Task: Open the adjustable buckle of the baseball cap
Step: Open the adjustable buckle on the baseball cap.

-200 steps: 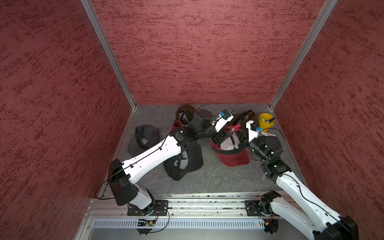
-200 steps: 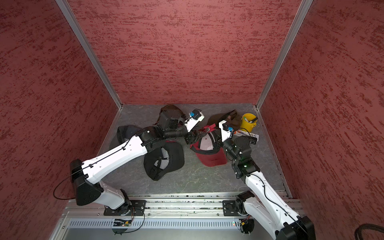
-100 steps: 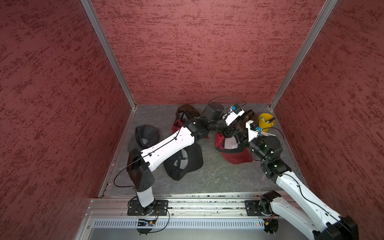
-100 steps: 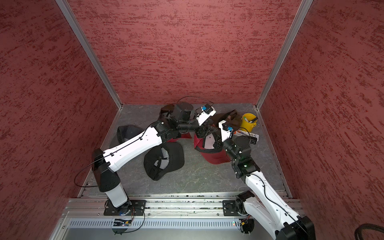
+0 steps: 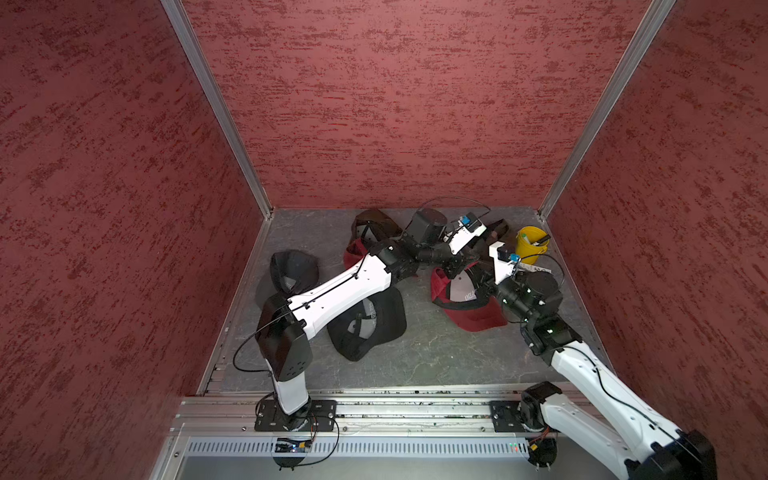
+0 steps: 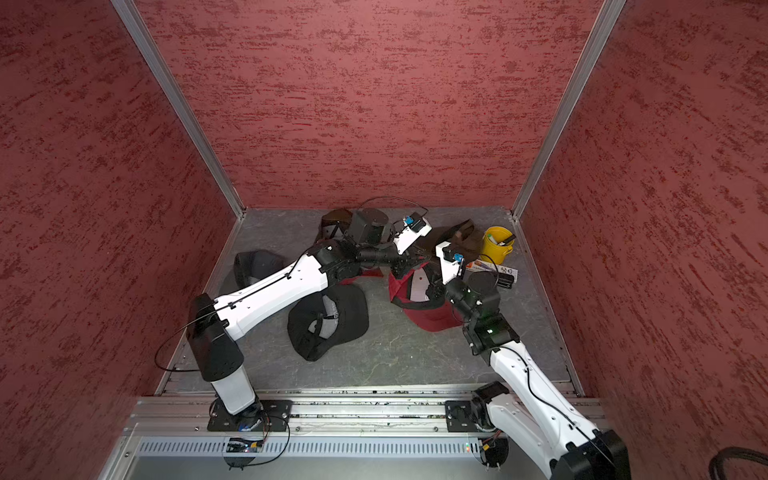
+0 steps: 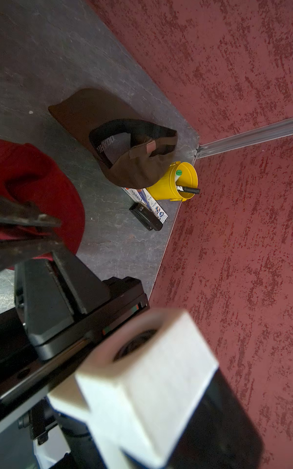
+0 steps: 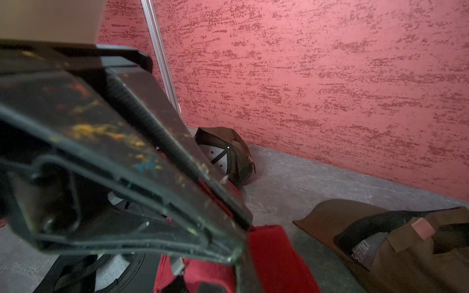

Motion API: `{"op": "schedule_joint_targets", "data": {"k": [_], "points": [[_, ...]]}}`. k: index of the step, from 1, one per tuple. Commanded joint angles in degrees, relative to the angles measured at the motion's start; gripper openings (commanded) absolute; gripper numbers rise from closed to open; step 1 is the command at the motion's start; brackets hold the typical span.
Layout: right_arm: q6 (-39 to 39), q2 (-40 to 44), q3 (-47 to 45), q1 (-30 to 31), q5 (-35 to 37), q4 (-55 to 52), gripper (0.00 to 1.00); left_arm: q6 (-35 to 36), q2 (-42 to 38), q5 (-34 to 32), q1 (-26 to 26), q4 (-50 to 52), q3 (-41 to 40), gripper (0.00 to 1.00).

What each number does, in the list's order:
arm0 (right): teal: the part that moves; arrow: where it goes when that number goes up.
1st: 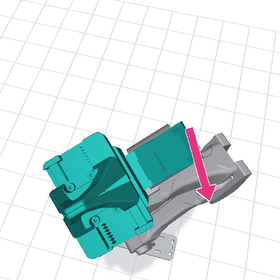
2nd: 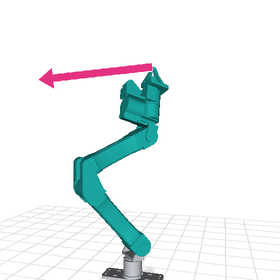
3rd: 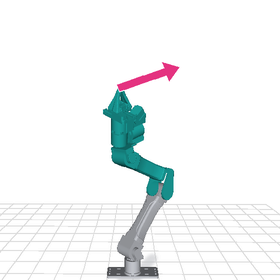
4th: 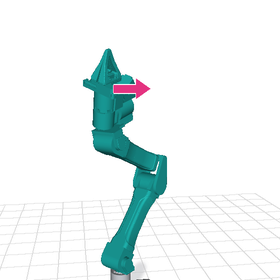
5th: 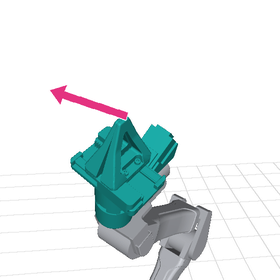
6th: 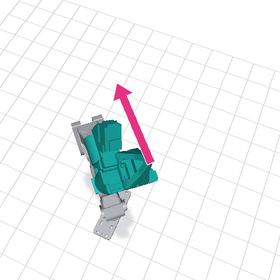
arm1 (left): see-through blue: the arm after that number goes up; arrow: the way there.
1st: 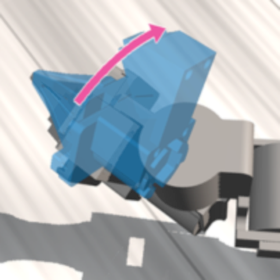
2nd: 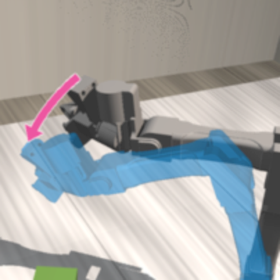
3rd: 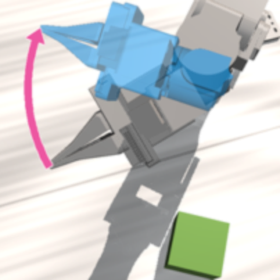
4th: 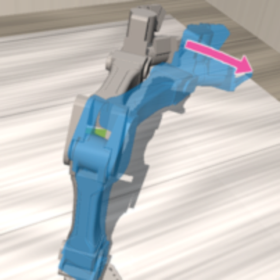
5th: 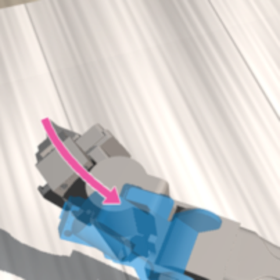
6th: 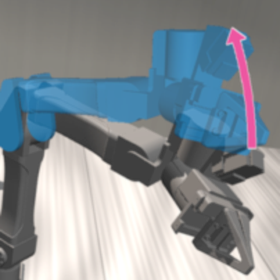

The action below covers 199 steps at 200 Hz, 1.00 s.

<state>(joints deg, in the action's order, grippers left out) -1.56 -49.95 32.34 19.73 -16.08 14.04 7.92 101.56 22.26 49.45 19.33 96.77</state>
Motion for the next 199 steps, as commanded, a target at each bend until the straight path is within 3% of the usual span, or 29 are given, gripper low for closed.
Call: {"op": "schedule_joint_targets", "data": {"k": [1, 83, 147, 165, 186, 199], "points": [[-0.7, -0.4, 2.3, 0.0, 0.4, 1.0, 0.00, -0.5, -2.2, 0.6, 0.0, -2.2, -0.9, 0.11], [-3.0, -2.5, 3.2, 0.0, 2.6, 0.3, 0.00, -1.6, -7.3, -0.4, 0.9, -6.8, -7.1, 0.00], [-4.7, -4.1, 3.6, 0.0, 1.4, 0.6, 0.00, -3.7, -11.8, -0.8, 1.4, -11.4, -15.4, 0.00], [-5.0, -4.1, 3.8, 0.0, 0.7, 0.6, 0.00, -3.7, -11.8, -1.7, 1.4, -11.0, -15.5, 0.11], [-4.9, -4.3, 4.2, 0.0, -1.3, 0.5, 0.00, -3.5, -12.5, -2.8, 1.5, -11.9, -15.8, 0.46], [-4.8, -4.4, 4.2, 0.0, -2.8, 0.6, 0.00, -2.9, -13.3, -3.9, 1.5, -12.1, -15.2, 0.56]]}}
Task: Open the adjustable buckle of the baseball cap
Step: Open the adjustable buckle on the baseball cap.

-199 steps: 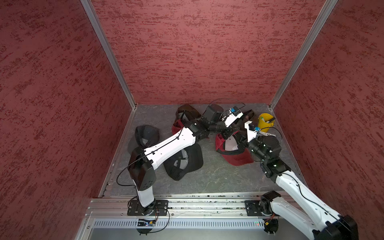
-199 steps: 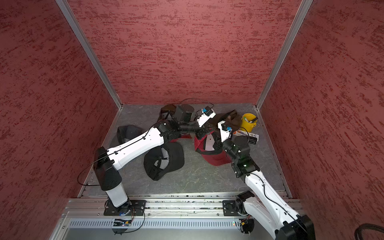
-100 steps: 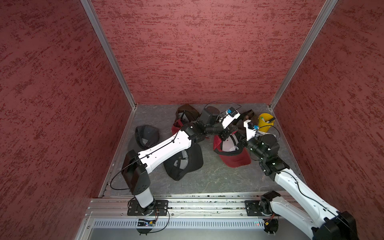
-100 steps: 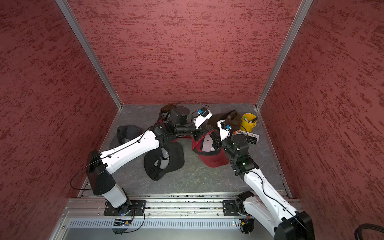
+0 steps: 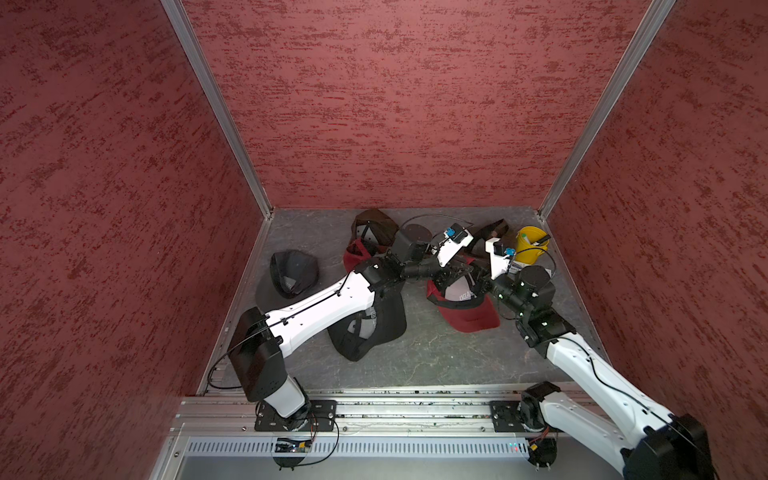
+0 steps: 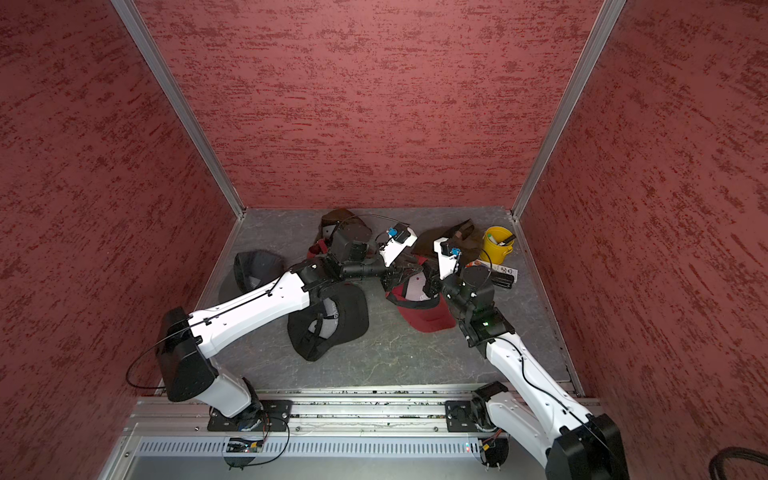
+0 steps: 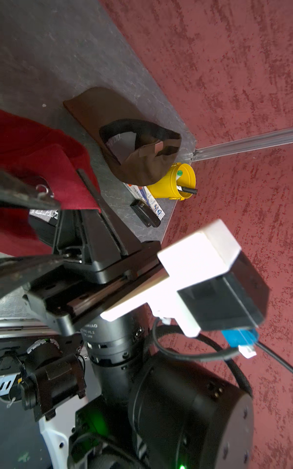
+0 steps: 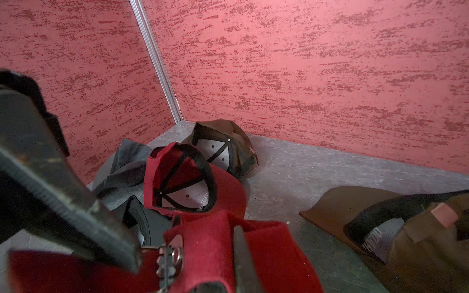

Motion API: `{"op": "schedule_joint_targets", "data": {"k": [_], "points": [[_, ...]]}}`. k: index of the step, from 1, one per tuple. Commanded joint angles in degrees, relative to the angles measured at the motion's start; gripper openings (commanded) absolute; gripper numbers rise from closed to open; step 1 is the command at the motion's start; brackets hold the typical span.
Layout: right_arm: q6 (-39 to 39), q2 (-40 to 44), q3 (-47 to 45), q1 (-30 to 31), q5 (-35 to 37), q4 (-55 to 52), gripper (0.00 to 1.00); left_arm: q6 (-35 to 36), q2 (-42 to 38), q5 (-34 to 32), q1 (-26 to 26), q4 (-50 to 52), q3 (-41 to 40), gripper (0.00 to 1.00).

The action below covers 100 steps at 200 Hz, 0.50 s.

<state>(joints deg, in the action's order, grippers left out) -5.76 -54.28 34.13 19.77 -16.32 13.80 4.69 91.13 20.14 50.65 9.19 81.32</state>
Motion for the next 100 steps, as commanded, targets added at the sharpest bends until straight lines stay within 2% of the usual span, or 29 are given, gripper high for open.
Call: {"op": "schedule_joint_targets", "data": {"k": [1, 37, 67, 100], "points": [[-0.6, -0.2, 2.5, -0.1, -2.6, 0.9, 0.00, 0.4, -3.0, -1.9, 0.4, -1.9, 0.3, 0.56], [-0.2, -0.6, 3.3, -0.1, -3.3, 0.2, 0.00, 2.2, -7.4, -6.9, 0.0, 1.4, 0.2, 0.59], [-0.1, -1.2, 4.2, -0.1, -4.4, 0.4, 0.00, -0.3, -13.5, -8.8, -1.3, 0.0, -6.8, 0.59], [-0.3, -2.1, 5.4, -0.1, -5.8, 0.1, 0.00, -1.4, -16.8, -6.2, -1.3, -0.8, -13.3, 0.53]]}}
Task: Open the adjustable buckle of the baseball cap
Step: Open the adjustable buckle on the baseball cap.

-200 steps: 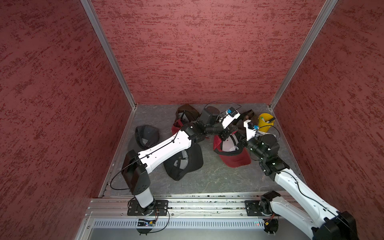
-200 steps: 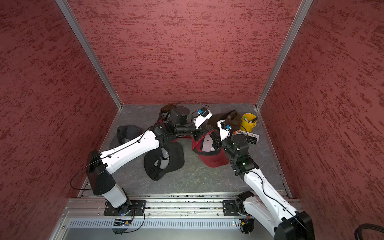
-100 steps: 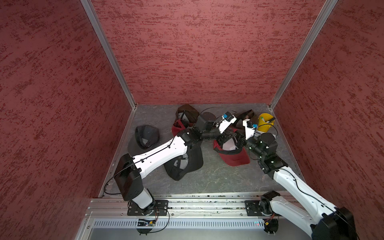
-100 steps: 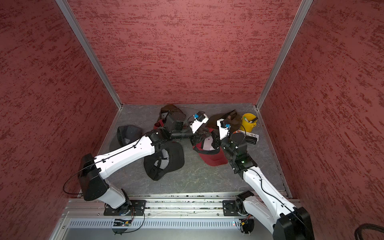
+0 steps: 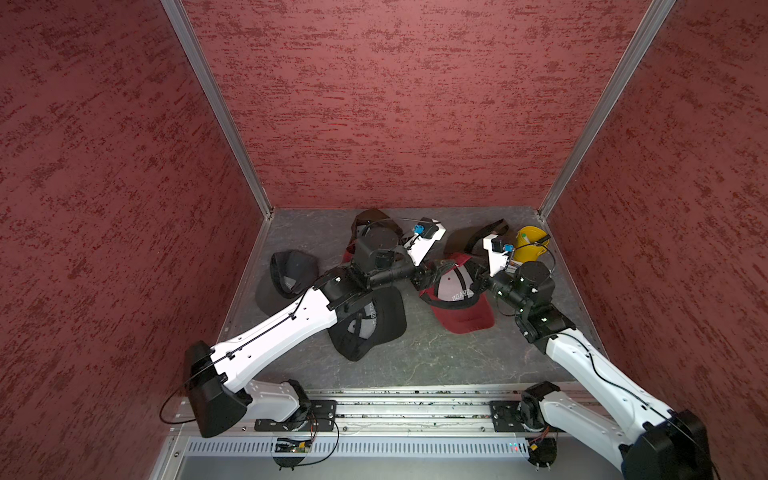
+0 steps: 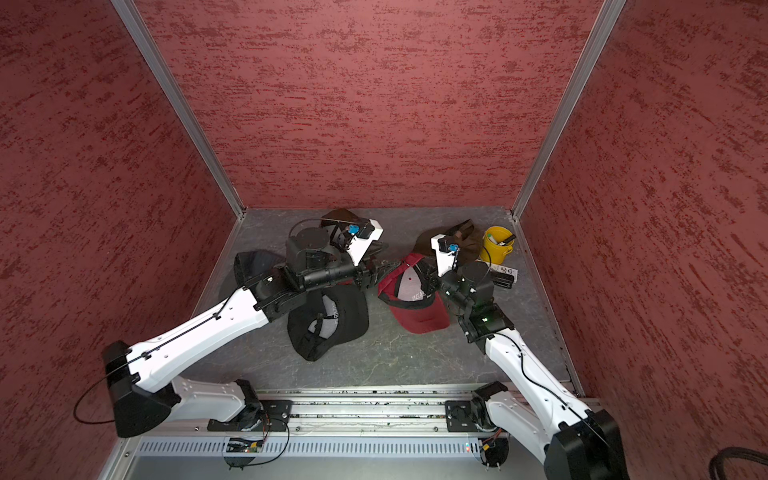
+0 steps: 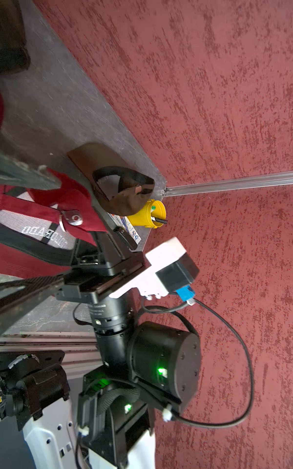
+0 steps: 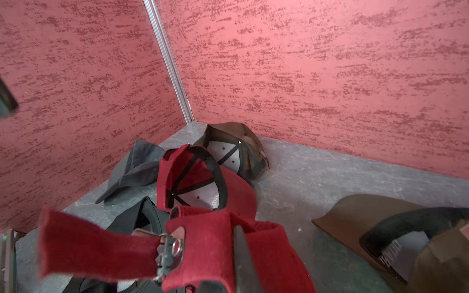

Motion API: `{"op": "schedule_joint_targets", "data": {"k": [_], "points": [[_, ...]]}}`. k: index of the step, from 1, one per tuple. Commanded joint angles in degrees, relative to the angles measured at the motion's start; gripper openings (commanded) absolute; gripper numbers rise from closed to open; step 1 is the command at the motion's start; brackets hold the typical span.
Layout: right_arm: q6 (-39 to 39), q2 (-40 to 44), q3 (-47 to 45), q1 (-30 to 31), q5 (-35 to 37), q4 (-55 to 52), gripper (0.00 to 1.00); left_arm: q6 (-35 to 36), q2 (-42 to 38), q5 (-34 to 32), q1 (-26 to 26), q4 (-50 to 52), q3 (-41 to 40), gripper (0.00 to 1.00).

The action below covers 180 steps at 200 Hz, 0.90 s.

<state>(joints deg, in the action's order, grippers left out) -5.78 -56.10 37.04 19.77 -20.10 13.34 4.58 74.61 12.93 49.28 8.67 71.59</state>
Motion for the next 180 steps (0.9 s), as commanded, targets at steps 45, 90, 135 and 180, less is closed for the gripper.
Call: {"op": "schedule_joint_targets", "data": {"k": [45, 90, 135, 180], "points": [[0.9, -1.2, 2.7, -0.1, -3.3, 0.1, 0.00, -2.5, 3.8, 6.3, -0.6, -5.3, -7.0, 0.51], [1.0, -0.6, 2.9, -0.1, -4.5, -0.1, 0.00, -1.6, 7.4, 5.3, -0.8, -7.0, -6.6, 0.52], [0.6, -0.3, 2.8, -0.1, -6.1, 0.0, 0.00, -1.3, 9.6, 4.7, -0.7, -8.1, -7.1, 0.54], [1.0, -0.1, 2.9, -0.1, -6.7, -1.2, 0.00, -0.4, 7.7, -1.3, 0.5, -11.3, -10.0, 0.58]]}}
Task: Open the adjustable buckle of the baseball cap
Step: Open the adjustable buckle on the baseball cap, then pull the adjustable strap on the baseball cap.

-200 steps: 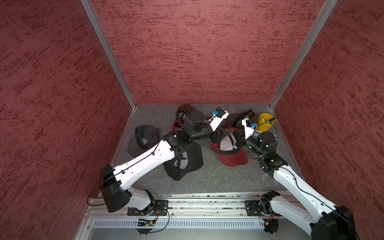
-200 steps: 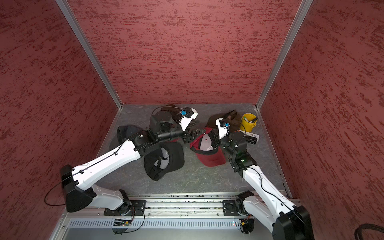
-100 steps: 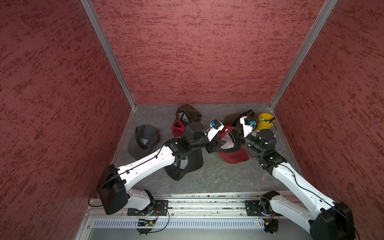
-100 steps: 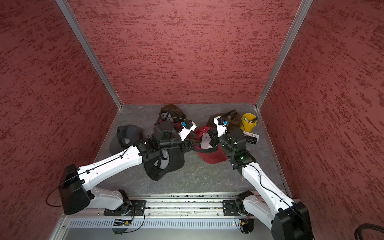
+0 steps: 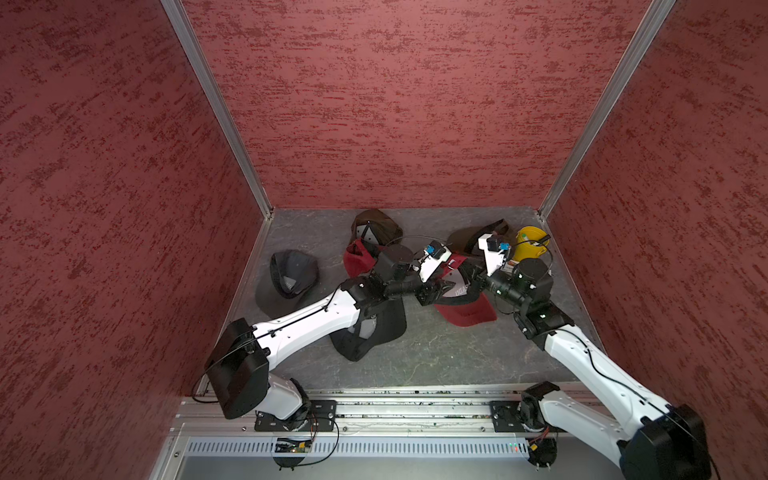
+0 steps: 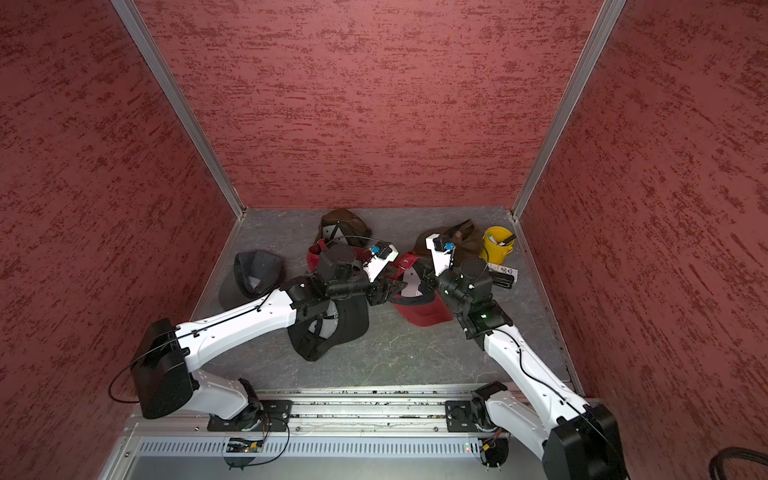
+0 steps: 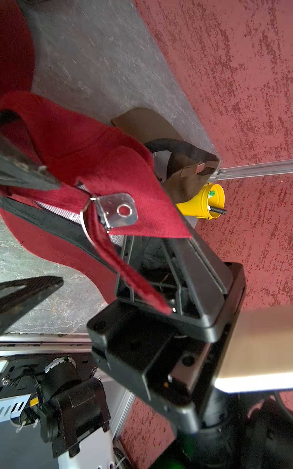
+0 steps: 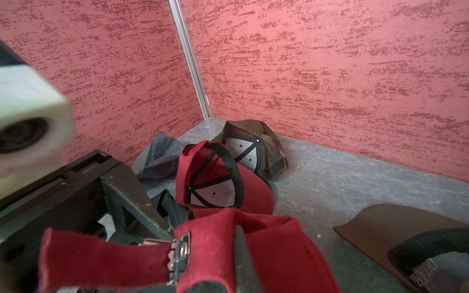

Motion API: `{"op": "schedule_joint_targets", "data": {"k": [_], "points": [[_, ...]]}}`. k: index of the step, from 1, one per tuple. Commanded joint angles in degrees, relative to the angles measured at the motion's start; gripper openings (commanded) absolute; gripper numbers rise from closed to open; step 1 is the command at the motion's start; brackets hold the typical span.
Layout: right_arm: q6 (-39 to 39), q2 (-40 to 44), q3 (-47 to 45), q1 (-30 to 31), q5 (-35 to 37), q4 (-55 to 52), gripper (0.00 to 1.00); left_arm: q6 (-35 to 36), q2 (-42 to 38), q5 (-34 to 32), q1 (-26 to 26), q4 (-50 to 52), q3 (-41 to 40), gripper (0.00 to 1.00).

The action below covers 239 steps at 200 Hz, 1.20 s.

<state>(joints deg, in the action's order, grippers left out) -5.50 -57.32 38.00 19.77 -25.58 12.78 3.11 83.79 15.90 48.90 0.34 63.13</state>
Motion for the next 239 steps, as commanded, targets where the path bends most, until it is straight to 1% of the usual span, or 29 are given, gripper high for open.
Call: {"op": "schedule_joint_targets", "data": {"k": [1, 35, 79, 94, 115, 134, 160, 174, 188, 239], "points": [[0.7, 1.2, 1.9, -0.1, -1.3, -0.7, 0.00, 1.2, -1.5, -4.4, 0.9, -3.0, -1.6, 0.58], [0.6, 1.2, 1.9, -0.1, -2.1, -0.8, 0.00, 3.9, -1.6, -7.7, 2.4, -4.0, -2.1, 0.59], [0.2, 1.7, 1.6, -0.1, -3.7, -0.2, 0.00, 5.3, 1.1, -8.5, 2.9, -3.8, -0.7, 0.59], [0.2, 1.9, 1.4, -0.1, -4.1, -0.5, 0.00, 5.7, 1.3, -10.2, 3.0, -4.3, -0.9, 0.59], [0.4, 1.9, 1.4, -0.1, -4.6, -1.1, 0.00, 7.1, 0.9, -14.5, 3.6, -5.6, -1.8, 0.59], [0.4, 1.7, 1.4, -0.1, -5.0, -1.3, 0.00, 8.0, 0.2, -15.2, 3.7, -7.3, -2.7, 0.59], [0.2, 1.3, 1.4, -0.1, -5.7, -1.1, 0.00, 8.9, 1.0, -15.7, 3.7, -6.8, -2.2, 0.58], [0.1, 1.1, 1.5, -0.1, -6.3, -0.9, 0.00, 9.5, 1.9, -14.9, 3.8, -6.5, -1.7, 0.54], [0.0, 0.8, 1.6, -0.1, -6.3, -1.0, 0.00, 10.3, 2.6, -14.8, 4.1, -6.0, -1.1, 0.47], [0.5, 1.2, 1.2, -0.1, -6.3, -1.8, 0.00, 11.3, 2.6, -14.1, 4.4, -2.9, -0.2, 0.11]]}}
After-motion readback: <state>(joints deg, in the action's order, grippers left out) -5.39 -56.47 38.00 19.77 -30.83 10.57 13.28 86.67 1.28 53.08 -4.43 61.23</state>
